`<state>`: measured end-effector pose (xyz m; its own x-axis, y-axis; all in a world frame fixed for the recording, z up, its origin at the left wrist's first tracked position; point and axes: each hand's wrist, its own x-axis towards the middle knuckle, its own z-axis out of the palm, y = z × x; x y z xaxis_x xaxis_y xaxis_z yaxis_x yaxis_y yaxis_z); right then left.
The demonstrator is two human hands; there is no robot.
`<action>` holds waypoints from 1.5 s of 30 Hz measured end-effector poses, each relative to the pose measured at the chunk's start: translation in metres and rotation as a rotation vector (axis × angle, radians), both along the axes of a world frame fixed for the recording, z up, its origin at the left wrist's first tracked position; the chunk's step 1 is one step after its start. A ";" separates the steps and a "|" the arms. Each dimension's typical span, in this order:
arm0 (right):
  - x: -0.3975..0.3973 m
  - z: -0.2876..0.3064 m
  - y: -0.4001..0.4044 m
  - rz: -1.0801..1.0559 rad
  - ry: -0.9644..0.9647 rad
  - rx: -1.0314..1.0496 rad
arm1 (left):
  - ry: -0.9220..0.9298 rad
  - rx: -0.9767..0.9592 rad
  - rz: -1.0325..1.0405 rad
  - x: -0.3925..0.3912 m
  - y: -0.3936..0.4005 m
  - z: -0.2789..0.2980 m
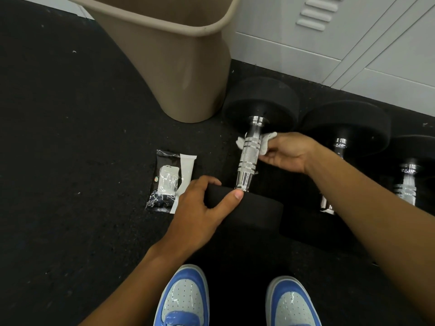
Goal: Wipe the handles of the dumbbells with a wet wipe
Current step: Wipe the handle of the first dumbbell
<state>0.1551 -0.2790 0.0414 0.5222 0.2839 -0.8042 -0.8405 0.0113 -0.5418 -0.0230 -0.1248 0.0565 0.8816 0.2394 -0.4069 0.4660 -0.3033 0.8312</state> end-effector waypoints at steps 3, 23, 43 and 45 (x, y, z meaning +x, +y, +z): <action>-0.003 -0.004 0.012 -0.136 -0.051 -0.003 | 0.003 -0.003 0.000 0.000 0.000 0.000; -0.043 0.024 -0.005 0.499 -0.235 -0.379 | 0.006 0.013 0.006 0.000 -0.001 0.000; -0.041 -0.006 0.003 0.712 -0.052 -0.242 | -0.005 0.008 -0.003 0.001 0.001 0.000; -0.037 -0.005 0.003 0.686 -0.015 -0.168 | -0.005 -0.002 -0.005 0.001 0.002 -0.001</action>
